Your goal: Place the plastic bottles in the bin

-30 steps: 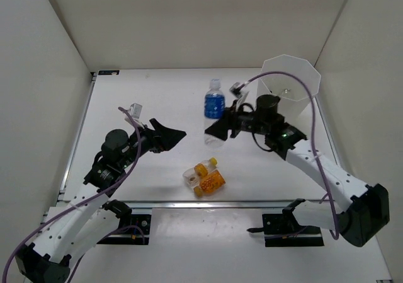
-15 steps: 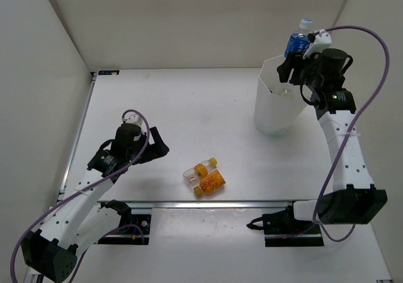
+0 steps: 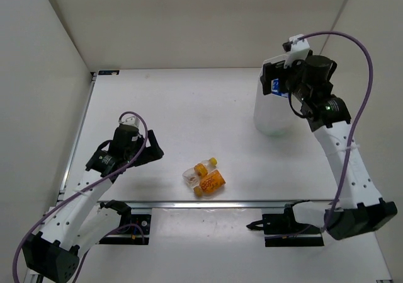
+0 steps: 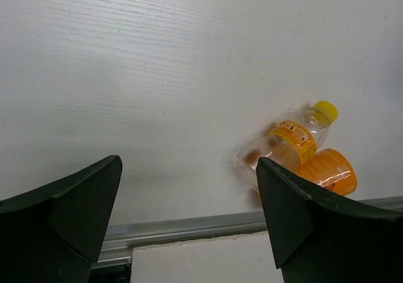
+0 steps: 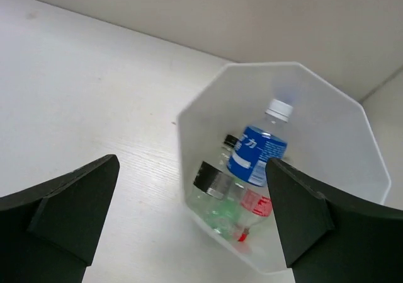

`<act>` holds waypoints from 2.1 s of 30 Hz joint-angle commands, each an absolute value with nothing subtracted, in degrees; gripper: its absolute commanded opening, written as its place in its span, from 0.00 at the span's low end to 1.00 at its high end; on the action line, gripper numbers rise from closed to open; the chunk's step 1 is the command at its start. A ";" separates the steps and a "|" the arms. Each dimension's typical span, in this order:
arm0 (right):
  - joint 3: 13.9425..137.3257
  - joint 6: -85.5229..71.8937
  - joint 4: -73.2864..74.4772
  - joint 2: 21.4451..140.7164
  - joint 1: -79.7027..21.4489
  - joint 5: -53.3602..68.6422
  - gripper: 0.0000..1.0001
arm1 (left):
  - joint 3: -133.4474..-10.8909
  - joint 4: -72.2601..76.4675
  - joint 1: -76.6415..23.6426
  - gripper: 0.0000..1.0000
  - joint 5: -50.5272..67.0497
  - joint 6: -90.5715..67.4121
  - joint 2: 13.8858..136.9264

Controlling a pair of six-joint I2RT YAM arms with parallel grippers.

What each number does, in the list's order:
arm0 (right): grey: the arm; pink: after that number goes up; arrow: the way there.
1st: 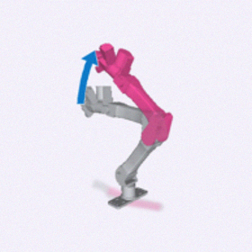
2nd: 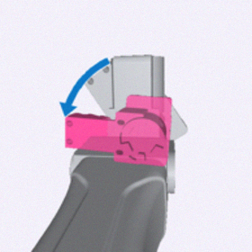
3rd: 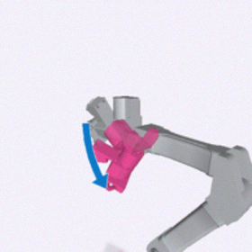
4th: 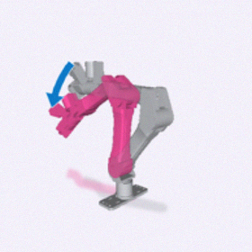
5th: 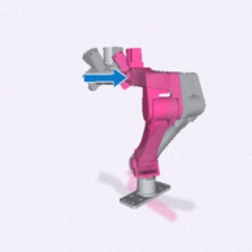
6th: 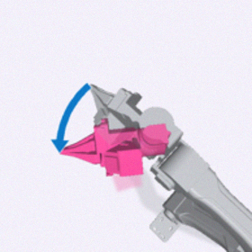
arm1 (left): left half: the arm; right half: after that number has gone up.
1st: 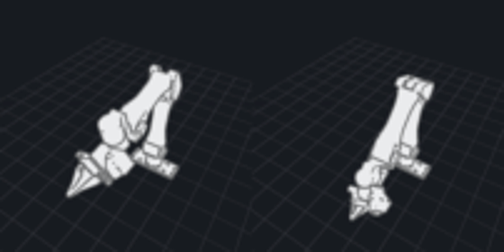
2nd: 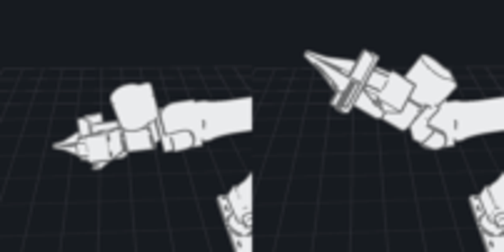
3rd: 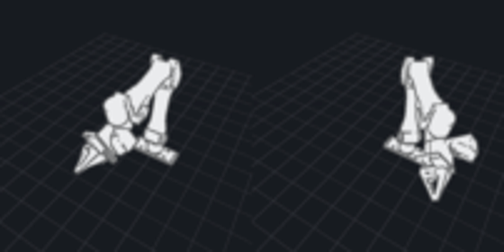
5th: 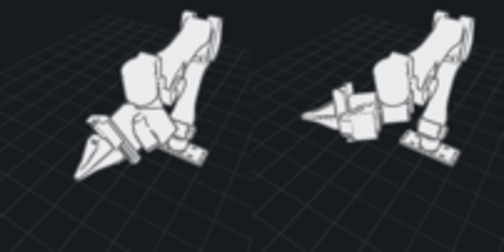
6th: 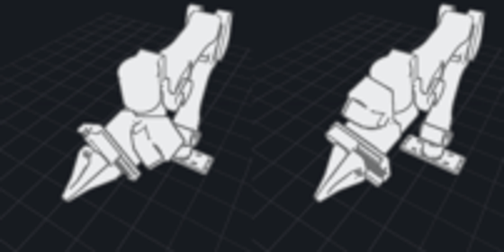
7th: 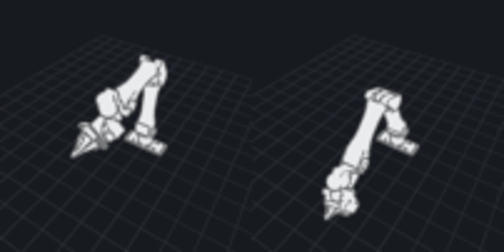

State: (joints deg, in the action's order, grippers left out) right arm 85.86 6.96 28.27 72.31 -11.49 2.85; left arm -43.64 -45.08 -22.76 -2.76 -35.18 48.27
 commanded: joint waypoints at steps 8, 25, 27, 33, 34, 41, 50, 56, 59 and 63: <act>61.29 19.87 34.90 58.80 -49.73 16.77 0.99 | -44.38 -54.31 -19.96 0.99 -8.96 -34.01 45.10; 46.60 25.57 18.21 77.17 -62.32 1.41 0.99 | -41.22 -58.53 -22.06 0.99 -4.83 -41.40 37.62; 43.17 26.98 12.50 76.47 -62.49 0.79 0.99 | -41.40 -58.97 -21.27 0.99 -4.66 -41.05 37.53; 40.08 27.51 11.07 81.37 -61.87 1.15 0.94 | -41.92 -59.06 -21.18 0.99 -5.62 -40.60 38.58; 40.60 27.51 11.60 82.00 -62.22 0.71 0.92 | -41.92 -58.98 -21.27 0.99 -5.54 -40.78 38.58; 40.43 25.40 10.99 82.09 -63.28 -0.97 0.65 | -41.05 -58.10 -20.92 0.99 -5.27 -40.52 38.15; 44.90 25.49 19.84 74.71 -65.74 -5.71 0.35 | -40.69 -57.04 -20.75 0.99 -5.19 -38.85 39.64; 55.70 26.98 23.12 64.26 -55.94 -14.94 0.33 | -39.73 -54.32 -19.86 0.98 -4.13 -38.50 41.21; 64.39 27.77 22.24 62.84 -40.67 -7.77 0.33 | -39.46 -53.18 -20.04 0.98 -3.61 -38.50 42.36; 74.68 25.15 20.13 64.94 -22.81 -3.79 0.36 | -40.34 -51.95 -18.99 0.99 -3.60 -37.97 44.21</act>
State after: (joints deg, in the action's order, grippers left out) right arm 69.28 26.52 22.04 65.25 -30.20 -6.13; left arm -39.81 -54.30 -19.94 -4.34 -38.79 43.75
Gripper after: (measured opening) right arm 0.612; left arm 0.989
